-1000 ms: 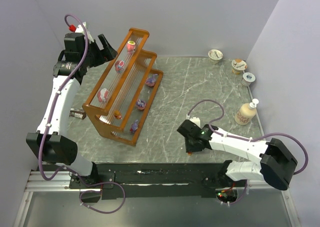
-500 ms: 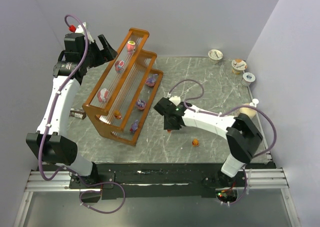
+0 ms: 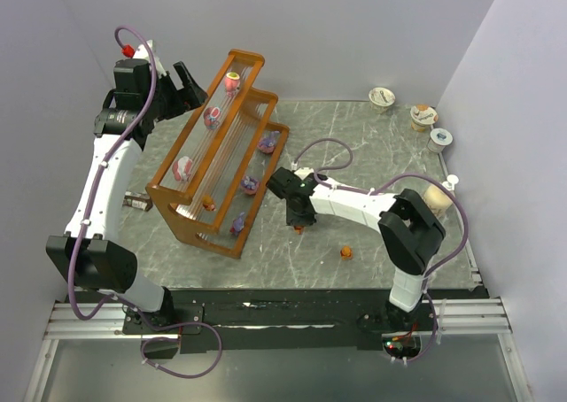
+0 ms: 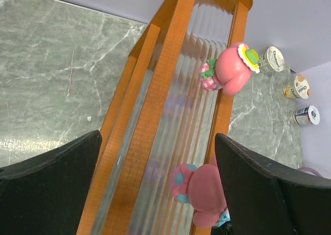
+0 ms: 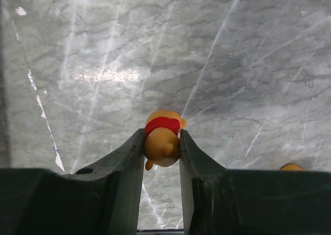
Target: Place and organize the plastic toys onto the shelf
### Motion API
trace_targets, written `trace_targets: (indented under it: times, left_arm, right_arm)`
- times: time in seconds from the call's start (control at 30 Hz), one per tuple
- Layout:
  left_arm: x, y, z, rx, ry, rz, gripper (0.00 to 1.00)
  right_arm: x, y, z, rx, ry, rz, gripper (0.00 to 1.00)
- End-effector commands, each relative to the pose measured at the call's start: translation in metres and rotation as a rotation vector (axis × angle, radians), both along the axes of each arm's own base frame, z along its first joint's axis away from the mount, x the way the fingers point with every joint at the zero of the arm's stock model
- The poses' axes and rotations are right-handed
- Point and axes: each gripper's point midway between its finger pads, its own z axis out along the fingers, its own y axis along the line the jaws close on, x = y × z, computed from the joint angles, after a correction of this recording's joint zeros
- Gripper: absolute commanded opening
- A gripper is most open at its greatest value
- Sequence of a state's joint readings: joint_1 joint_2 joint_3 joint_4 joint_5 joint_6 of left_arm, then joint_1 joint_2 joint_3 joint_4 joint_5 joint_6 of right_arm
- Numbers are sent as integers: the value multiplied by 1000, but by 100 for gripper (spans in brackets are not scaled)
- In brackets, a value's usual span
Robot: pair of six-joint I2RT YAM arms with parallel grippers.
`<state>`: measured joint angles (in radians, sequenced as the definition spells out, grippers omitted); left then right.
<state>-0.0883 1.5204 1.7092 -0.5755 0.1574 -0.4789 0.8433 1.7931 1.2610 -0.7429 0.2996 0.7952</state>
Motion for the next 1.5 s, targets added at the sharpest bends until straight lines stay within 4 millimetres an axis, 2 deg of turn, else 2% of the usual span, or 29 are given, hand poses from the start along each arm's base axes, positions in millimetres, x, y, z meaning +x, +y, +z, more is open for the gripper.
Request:
trace_targets:
  times: [0.0, 0.07, 0.23, 0.4, 0.63, 0.87, 0.9, 0.93, 0.97, 1.0, 1.07, 1.2, 1.3, 1.47]
  left_arm:
    - [-10, 5, 26, 16, -66, 10, 96]
    - [-10, 4, 25, 14, -64, 8, 96]
    - [-11, 4, 25, 15, -63, 7, 96]
    - [-11, 3, 25, 12, -64, 4, 96]
    - [-11, 4, 25, 14, -62, 4, 96]
    - [-11, 5, 27, 18, -63, 8, 96]
    - [-12, 5, 28, 19, -65, 10, 96]
    - [-12, 6, 27, 21, -64, 11, 96]
    - [-12, 6, 28, 22, -67, 13, 96]
    - [-12, 6, 28, 22, -65, 13, 96]
    - [-12, 5, 28, 21, -65, 10, 96]
    - [-12, 6, 27, 23, -64, 12, 96]
    - [-11, 5, 26, 22, -62, 9, 96]
    - [-9, 5, 25, 23, -58, 6, 96]
  right_arm:
    - [8, 1, 7, -8, -7, -19, 19]
    - [7, 1, 5, -10, 0, -18, 23]
    - [6, 3, 1, -7, 25, -11, 27]
    - [7, 2, 1, -12, 23, -12, 34]
    - [10, 2, 11, 16, -20, -4, 60]
    - [20, 11, 21, 57, -98, 117, 76]
    - [16, 7, 15, 50, -94, 140, 77]
    - [13, 9, 17, 77, -95, 176, 78]
    - [20, 16, 20, 97, -137, 253, 78]
    - [14, 11, 13, 90, -129, 288, 78]
    - [15, 14, 12, 109, -152, 373, 78]
    - [14, 5, 12, 165, -191, 435, 78]
    - [14, 9, 14, 209, -214, 496, 77]
    - [20, 15, 13, 188, -247, 597, 66]
